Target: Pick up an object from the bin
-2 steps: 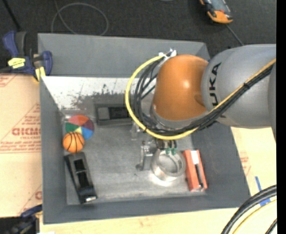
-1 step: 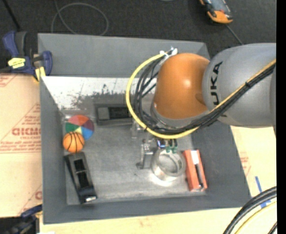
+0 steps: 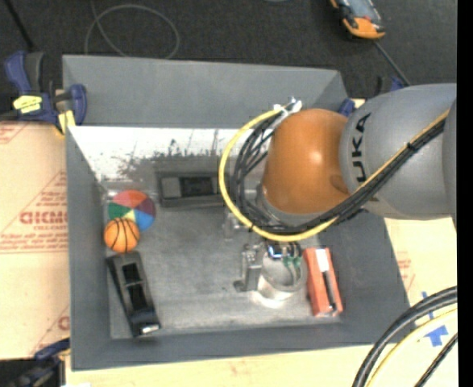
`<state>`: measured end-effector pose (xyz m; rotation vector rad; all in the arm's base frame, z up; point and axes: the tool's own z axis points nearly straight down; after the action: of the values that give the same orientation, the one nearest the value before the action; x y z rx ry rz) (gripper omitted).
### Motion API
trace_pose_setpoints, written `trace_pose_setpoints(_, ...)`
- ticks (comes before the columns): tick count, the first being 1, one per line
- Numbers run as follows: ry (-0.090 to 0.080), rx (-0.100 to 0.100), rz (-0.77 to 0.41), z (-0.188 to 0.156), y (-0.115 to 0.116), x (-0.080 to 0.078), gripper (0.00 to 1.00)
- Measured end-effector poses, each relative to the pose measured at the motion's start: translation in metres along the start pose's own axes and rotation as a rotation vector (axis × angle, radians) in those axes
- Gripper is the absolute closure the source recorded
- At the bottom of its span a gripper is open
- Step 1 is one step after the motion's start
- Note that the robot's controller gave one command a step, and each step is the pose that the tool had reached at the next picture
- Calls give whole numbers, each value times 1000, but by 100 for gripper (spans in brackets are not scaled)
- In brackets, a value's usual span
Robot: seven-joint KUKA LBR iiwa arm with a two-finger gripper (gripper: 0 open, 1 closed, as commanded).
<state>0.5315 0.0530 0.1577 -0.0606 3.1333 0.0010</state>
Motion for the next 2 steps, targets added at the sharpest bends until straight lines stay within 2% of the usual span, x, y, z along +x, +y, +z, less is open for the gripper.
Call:
trace_pose_setpoints(1,10,3,-20,19,4,17,0)
trace_pose_setpoints(2,7,-1,-32,33,23,17,0)
